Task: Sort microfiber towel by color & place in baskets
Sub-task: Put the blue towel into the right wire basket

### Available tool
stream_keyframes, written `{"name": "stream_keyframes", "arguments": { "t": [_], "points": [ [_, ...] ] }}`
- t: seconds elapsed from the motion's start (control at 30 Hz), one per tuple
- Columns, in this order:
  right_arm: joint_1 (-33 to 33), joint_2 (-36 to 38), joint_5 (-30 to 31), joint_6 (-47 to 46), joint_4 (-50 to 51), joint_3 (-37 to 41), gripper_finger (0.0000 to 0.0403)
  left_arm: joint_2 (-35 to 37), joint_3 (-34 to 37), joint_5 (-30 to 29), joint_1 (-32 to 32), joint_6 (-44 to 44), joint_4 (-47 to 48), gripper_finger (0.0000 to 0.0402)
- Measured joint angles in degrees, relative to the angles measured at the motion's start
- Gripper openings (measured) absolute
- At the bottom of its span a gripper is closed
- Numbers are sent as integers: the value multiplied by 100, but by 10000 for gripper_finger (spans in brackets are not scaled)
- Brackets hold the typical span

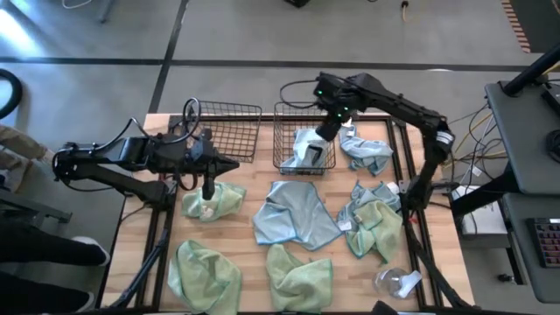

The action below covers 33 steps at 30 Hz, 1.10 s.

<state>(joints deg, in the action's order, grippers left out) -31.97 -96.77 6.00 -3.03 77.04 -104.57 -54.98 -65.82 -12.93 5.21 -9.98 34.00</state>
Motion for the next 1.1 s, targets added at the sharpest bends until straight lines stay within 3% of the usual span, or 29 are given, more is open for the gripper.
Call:
{"name": "stream_keyframes", "arguments": {
  "t": [0.3, 0.53, 0.8, 1.0, 1.1],
  "points": [
    [-77, 1225, -303, -337, -922, 2171, 118, 0, 0, 0, 0, -166, -13, 0],
    [-98, 1825, -304, -587, -995, 3400, 120, 0, 0, -2, 0, -171, -192, 0],
    [-98, 2187, -287, -707, -1066, 4263, 121, 0, 0, -4, 0, -171, -342, 0],
    [-100, 2320, 367, -795, -1188, 4660, 121, 0, 0, -16, 0, -171, -487, 0],
    [-107, 2305, 411, -863, -1206, 4733, 121, 0, 0, -20, 0, -171, -501, 0]
  ]
}}
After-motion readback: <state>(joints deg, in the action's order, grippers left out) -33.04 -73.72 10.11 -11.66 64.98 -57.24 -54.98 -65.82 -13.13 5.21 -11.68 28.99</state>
